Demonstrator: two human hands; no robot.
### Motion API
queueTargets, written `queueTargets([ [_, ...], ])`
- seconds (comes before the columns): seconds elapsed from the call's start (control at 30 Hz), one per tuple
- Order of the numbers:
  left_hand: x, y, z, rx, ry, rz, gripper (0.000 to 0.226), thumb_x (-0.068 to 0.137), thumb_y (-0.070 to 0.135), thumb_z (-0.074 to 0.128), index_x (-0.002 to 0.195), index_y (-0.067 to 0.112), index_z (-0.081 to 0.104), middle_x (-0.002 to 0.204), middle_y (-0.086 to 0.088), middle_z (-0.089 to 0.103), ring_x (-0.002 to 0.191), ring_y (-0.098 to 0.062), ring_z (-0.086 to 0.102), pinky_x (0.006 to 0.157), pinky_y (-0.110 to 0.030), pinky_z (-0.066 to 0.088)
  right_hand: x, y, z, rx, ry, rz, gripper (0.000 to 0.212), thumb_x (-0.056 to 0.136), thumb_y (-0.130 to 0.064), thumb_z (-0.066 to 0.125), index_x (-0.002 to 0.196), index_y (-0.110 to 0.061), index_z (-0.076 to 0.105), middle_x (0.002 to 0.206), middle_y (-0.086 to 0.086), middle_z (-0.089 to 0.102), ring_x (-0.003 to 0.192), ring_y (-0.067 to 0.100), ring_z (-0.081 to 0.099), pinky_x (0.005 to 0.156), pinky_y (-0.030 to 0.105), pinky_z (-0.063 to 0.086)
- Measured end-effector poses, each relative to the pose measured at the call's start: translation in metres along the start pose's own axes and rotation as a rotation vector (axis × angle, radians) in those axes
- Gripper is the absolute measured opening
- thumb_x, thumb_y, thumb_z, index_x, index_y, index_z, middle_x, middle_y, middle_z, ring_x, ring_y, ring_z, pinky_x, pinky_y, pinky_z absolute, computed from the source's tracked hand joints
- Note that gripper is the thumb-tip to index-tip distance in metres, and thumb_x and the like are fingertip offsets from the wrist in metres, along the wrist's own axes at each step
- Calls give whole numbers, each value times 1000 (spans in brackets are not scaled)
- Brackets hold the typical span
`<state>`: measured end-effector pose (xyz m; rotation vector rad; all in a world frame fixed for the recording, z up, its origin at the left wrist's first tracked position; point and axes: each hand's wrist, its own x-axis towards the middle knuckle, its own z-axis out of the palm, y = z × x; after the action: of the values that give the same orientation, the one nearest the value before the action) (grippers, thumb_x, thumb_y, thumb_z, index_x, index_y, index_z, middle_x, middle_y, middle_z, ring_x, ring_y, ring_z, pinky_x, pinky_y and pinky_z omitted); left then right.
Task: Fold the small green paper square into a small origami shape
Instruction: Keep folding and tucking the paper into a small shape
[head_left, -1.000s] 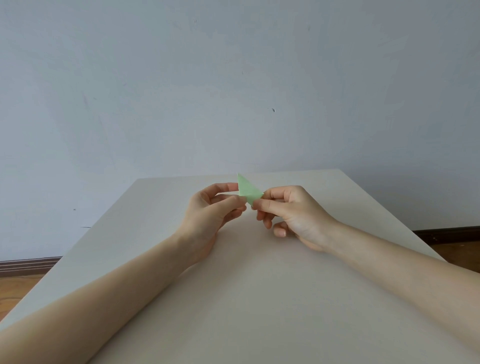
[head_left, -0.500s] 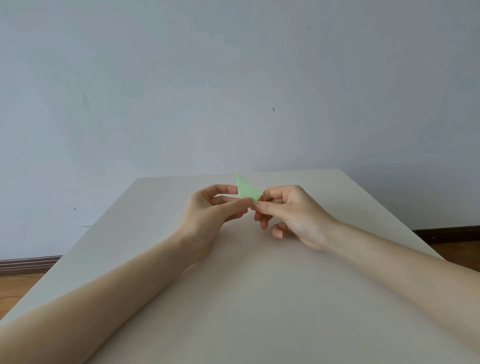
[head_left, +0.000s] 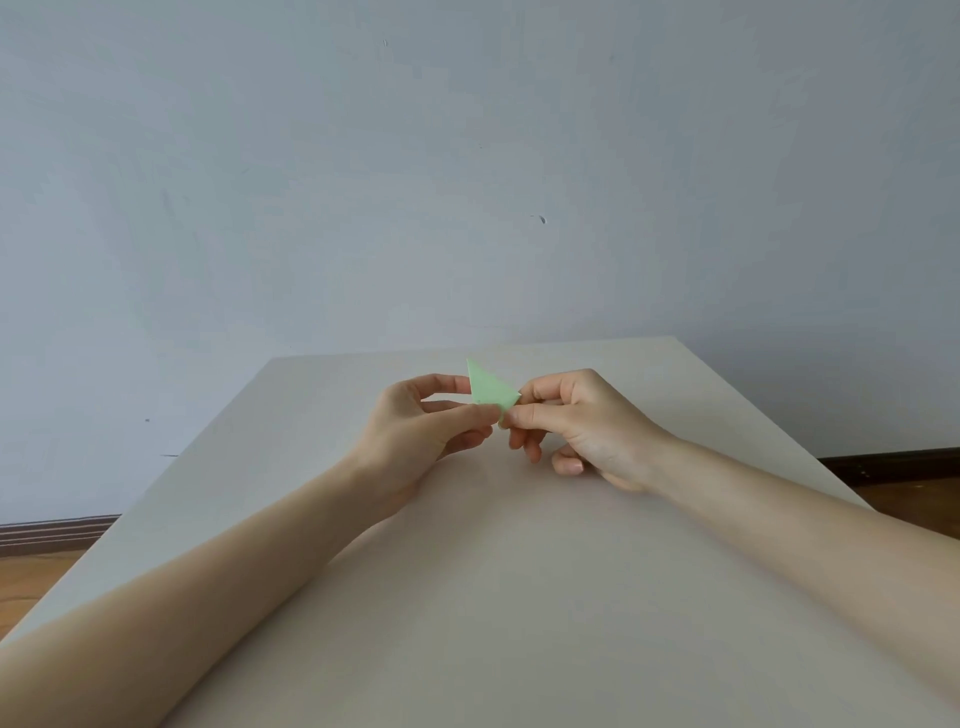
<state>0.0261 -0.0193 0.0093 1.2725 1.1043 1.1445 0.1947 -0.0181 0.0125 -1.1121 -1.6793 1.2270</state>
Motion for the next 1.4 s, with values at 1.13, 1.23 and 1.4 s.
queueTargets([
  [1.13, -2, 5, 0, 4, -78, -58, 17, 76, -2, 69, 90, 6, 65, 71, -5, 69, 57, -10, 62, 61, -17, 53, 7, 4, -14, 240, 181, 27, 14, 87, -11, 59, 79, -4, 68, 72, 6, 66, 58, 14, 58, 47, 19, 43],
  [1.23, -2, 5, 0, 29, -92, -60, 20, 76, -1, 70, 94, 6, 65, 73, -6, 70, 58, -10, 62, 62, -17, 53, 8, 3, -11, 282, 149, -34, 15, 87, -14, 61, 90, -2, 68, 77, 6, 67, 66, 16, 61, 58, 21, 48],
  [1.4, -1, 4, 0, 112, -113, -72, 27, 73, 3, 73, 99, 6, 65, 78, -9, 71, 61, -13, 63, 67, -23, 53, 8, 2, -7, 239, 133, -75, 10, 79, -9, 69, 89, -7, 69, 82, 7, 69, 74, 17, 62, 65, 22, 48],
])
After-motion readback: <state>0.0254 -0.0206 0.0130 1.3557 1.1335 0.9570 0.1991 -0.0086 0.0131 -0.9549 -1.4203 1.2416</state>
